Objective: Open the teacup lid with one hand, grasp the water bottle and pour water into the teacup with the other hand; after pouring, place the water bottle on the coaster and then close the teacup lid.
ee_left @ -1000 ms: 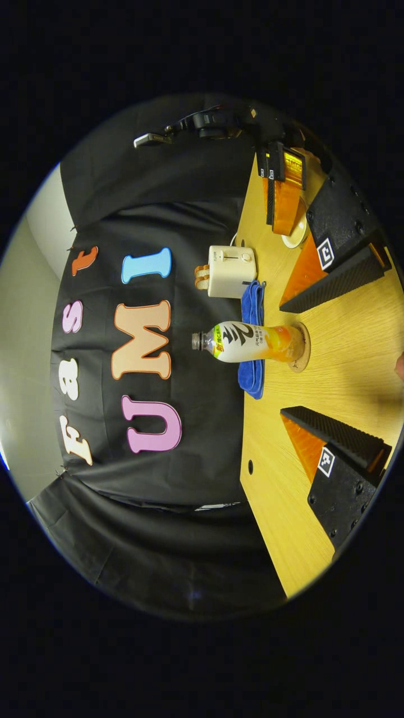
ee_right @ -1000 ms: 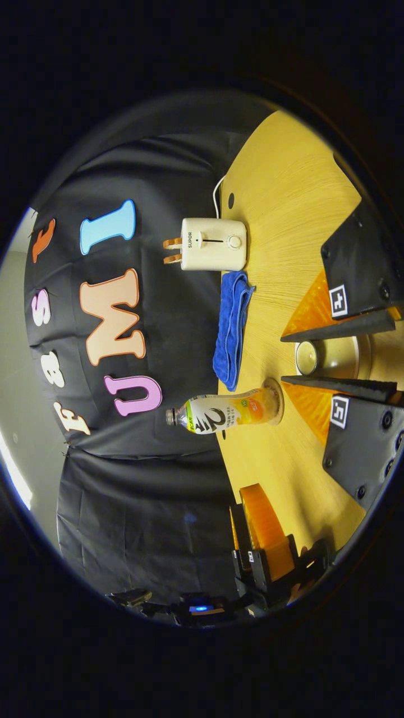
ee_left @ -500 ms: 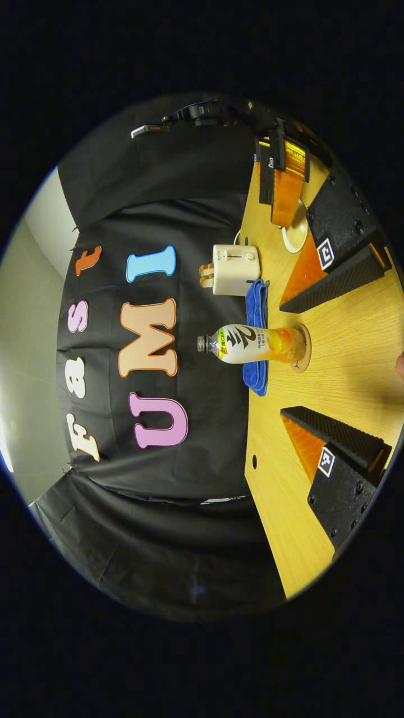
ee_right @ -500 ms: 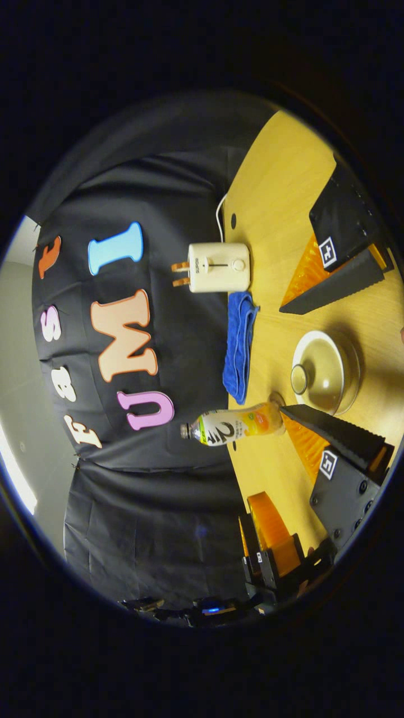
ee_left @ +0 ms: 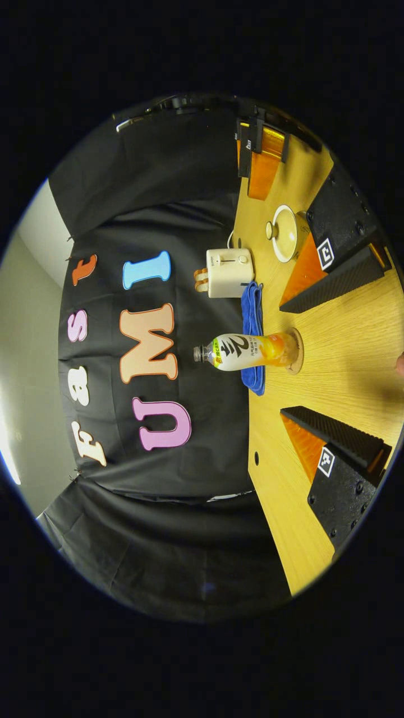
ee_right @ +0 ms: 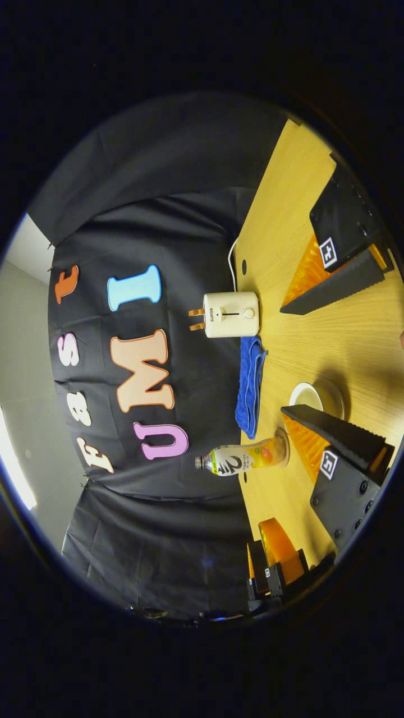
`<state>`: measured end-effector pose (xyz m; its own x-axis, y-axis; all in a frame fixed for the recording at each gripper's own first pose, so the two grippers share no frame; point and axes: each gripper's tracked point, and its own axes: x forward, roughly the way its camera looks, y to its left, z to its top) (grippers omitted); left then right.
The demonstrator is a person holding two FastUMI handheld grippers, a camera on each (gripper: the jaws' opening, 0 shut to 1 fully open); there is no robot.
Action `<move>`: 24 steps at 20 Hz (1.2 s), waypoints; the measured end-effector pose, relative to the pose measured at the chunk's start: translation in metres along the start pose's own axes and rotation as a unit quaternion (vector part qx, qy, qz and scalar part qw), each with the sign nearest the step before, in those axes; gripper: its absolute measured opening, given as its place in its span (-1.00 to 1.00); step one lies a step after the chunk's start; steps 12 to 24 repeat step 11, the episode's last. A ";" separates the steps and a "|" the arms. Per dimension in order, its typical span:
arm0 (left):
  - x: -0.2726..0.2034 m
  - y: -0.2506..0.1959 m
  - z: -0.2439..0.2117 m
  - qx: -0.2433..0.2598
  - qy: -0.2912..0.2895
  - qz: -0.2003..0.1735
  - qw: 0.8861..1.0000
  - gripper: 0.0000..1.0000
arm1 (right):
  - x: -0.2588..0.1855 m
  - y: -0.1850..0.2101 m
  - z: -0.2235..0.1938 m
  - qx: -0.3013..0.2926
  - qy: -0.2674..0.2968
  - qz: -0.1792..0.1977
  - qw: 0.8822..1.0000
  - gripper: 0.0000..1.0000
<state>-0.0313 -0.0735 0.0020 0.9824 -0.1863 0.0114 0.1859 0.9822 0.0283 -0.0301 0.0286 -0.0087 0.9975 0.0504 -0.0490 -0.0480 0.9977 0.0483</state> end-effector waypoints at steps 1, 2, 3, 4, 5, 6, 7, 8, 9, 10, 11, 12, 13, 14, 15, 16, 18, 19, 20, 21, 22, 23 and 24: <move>-0.001 0.000 0.001 -0.001 -0.002 0.002 1.000 0.94 | -0.001 0.001 0.000 0.000 -0.001 0.000 1.000 1.00; -0.003 -0.001 0.002 -0.003 -0.004 0.000 1.000 0.94 | -0.002 0.000 0.000 0.000 -0.001 -0.001 1.000 1.00; -0.002 -0.001 0.001 -0.003 -0.002 0.001 1.000 0.94 | -0.003 0.000 0.001 -0.001 -0.002 -0.003 1.000 0.99; -0.002 0.001 -0.001 -0.003 -0.001 0.003 1.000 0.94 | -0.004 0.000 0.002 -0.002 -0.002 -0.004 1.000 0.99; -0.001 0.002 -0.001 -0.004 0.004 0.005 1.000 0.93 | -0.005 -0.001 0.002 -0.004 -0.004 -0.007 1.000 1.00; -0.001 0.004 -0.003 -0.006 0.007 0.008 1.000 0.93 | -0.006 -0.001 0.003 -0.008 -0.007 -0.010 1.000 0.99; 0.000 0.006 -0.004 -0.008 0.010 0.012 1.000 0.93 | -0.007 0.000 0.005 -0.013 -0.013 -0.013 1.000 1.00; 0.000 0.008 -0.004 -0.010 0.011 0.016 1.000 0.94 | -0.008 0.001 0.006 -0.021 -0.018 -0.014 1.000 1.00; -0.001 0.009 -0.003 -0.013 0.009 0.019 1.000 0.92 | -0.009 0.003 0.007 -0.027 -0.023 -0.013 0.999 1.00; -0.001 0.010 -0.003 -0.017 0.010 0.021 1.000 0.94 | -0.010 0.005 0.007 -0.023 -0.024 -0.012 0.999 1.00; -0.001 0.009 -0.004 -0.018 0.010 0.021 1.000 0.93 | -0.009 0.004 0.006 -0.024 -0.022 -0.014 0.999 0.99; -0.001 0.009 -0.004 -0.018 0.010 0.021 1.000 0.93 | -0.009 0.004 0.006 -0.024 -0.022 -0.014 0.999 0.99; -0.001 0.009 -0.004 -0.018 0.010 0.021 1.000 0.93 | -0.009 0.004 0.006 -0.024 -0.022 -0.014 0.999 0.99; -0.001 0.009 -0.004 -0.018 0.010 0.021 1.000 0.93 | -0.009 0.004 0.006 -0.024 -0.022 -0.014 0.999 0.99; -0.001 0.009 -0.004 -0.018 0.010 0.021 1.000 0.93 | -0.009 0.004 0.006 -0.024 -0.022 -0.014 0.999 0.99; -0.001 0.009 -0.004 -0.018 0.010 0.021 1.000 0.93 | -0.009 0.004 0.006 -0.024 -0.022 -0.014 0.999 0.99; -0.001 0.009 -0.004 -0.018 0.010 0.021 1.000 0.93 | -0.009 0.004 0.006 -0.024 -0.022 -0.014 0.999 0.99; -0.001 0.009 -0.004 -0.018 0.010 0.021 1.000 0.93 | -0.009 0.004 0.006 -0.024 -0.022 -0.014 0.999 0.99; -0.001 0.009 -0.004 -0.018 0.010 0.021 1.000 0.93 | -0.009 0.004 0.006 -0.024 -0.022 -0.014 0.999 0.99; -0.001 0.009 -0.004 -0.018 0.010 0.021 1.000 0.93 | -0.009 0.004 0.006 -0.024 -0.022 -0.014 0.999 0.99; -0.001 0.009 -0.004 -0.018 0.010 0.021 1.000 0.93 | -0.009 0.004 0.006 -0.024 -0.022 -0.014 0.999 0.99; -0.001 0.009 -0.004 -0.018 0.010 0.021 1.000 0.93 | -0.009 0.004 0.006 -0.024 -0.022 -0.014 0.999 0.99; -0.001 0.009 -0.004 -0.018 0.010 0.021 1.000 0.93 | -0.009 0.004 0.006 -0.024 -0.022 -0.014 0.999 0.99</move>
